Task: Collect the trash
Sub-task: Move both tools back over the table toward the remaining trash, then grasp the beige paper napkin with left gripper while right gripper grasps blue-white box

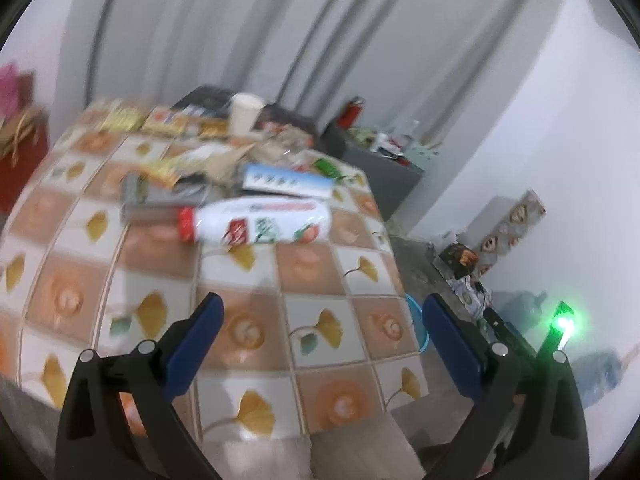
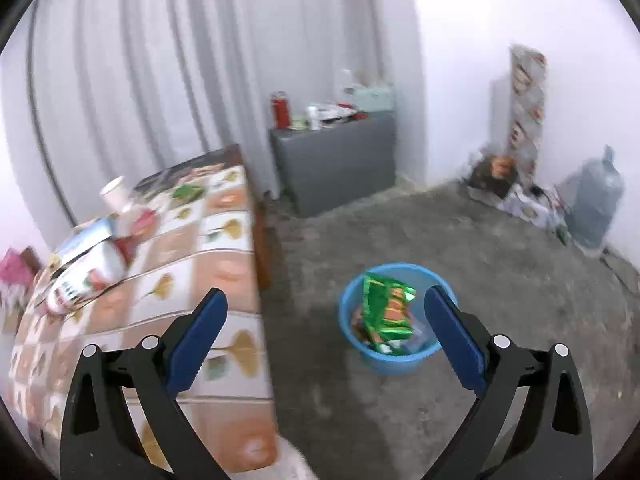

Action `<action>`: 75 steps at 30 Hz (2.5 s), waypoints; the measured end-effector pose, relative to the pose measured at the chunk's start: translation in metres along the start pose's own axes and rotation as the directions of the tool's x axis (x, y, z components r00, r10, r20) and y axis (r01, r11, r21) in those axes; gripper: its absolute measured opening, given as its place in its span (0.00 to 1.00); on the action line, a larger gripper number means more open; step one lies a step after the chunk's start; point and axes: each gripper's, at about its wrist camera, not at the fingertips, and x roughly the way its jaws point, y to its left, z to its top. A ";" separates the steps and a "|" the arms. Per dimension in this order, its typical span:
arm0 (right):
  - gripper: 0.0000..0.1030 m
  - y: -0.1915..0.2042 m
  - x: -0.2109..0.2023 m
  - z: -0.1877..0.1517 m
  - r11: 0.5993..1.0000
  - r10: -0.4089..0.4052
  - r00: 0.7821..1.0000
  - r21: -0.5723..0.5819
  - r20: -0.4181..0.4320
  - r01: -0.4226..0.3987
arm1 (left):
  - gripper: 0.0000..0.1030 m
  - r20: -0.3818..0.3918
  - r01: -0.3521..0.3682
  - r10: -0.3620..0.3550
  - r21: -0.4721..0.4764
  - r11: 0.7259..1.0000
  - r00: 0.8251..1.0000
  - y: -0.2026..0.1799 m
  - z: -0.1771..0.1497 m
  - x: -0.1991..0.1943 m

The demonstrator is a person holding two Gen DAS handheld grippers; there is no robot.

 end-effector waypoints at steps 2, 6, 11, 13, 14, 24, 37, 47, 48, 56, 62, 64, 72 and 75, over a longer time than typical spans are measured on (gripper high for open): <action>0.92 0.019 -0.007 0.003 0.999 0.009 1.000 -0.044 -0.001 -0.009 | 0.94 -0.021 0.000 -0.001 -0.053 0.999 1.000 0.010 -0.004 -0.003; 0.92 0.040 -0.017 0.003 0.994 0.048 0.999 -0.095 0.001 -0.048 | 0.94 0.000 0.014 -0.014 -0.094 0.995 1.000 0.021 -0.013 -0.015; 0.92 0.064 -0.026 0.003 0.985 0.137 0.991 -0.107 -0.009 -0.137 | 0.94 0.044 0.026 -0.021 -0.134 0.991 0.999 0.038 -0.021 -0.031; 0.92 0.072 -0.024 0.003 0.977 0.190 0.981 -0.095 -0.030 -0.192 | 0.94 0.052 0.024 -0.016 -0.146 0.989 0.999 0.045 -0.023 -0.033; 0.92 0.078 -0.021 0.003 0.969 0.229 0.972 -0.086 -0.046 -0.233 | 0.94 0.057 0.037 -0.029 -0.151 0.988 0.998 0.050 -0.024 -0.033; 0.88 0.123 0.011 0.012 0.882 0.464 0.864 0.007 -0.194 -0.472 | 0.94 0.076 0.096 -0.085 -0.157 0.983 0.994 0.084 -0.018 -0.020; 0.81 0.162 0.113 0.074 0.717 0.697 0.632 0.364 -0.339 -0.594 | 0.94 0.120 0.005 -0.008 0.021 1.000 0.993 0.085 0.011 -0.003; 0.78 0.199 0.211 0.079 0.729 0.684 0.558 0.479 -0.470 -0.490 | 0.88 0.117 -0.049 0.037 0.101 0.994 0.992 0.087 0.032 0.026; 0.78 0.200 0.215 0.079 0.729 0.684 0.557 0.476 -0.471 -0.492 | 0.86 0.114 -0.045 0.034 0.100 0.994 0.993 0.089 0.035 0.030; 0.78 0.207 0.248 0.070 0.730 0.683 0.494 0.511 -0.538 -0.454 | 0.75 0.116 -0.033 0.022 0.097 0.995 0.993 0.094 0.060 0.055; 0.74 0.212 0.265 0.063 0.711 0.702 0.426 0.532 -0.571 -0.459 | 0.62 0.104 -0.079 0.064 0.139 0.987 0.993 0.098 0.087 0.075; 0.71 0.213 0.269 0.063 0.706 0.707 0.409 0.540 -0.577 -0.458 | 0.58 0.097 -0.102 0.087 0.168 0.980 0.991 0.098 0.099 0.082; 0.67 0.219 0.284 0.063 0.683 0.726 0.335 0.572 -0.600 -0.454 | 0.54 -0.030 -0.023 0.032 0.267 0.964 0.999 0.100 0.165 0.141; 0.67 0.221 0.290 0.061 0.672 0.734 0.298 0.589 -0.610 -0.450 | 0.54 -0.116 0.035 -0.006 0.248 0.968 0.993 0.100 0.183 0.171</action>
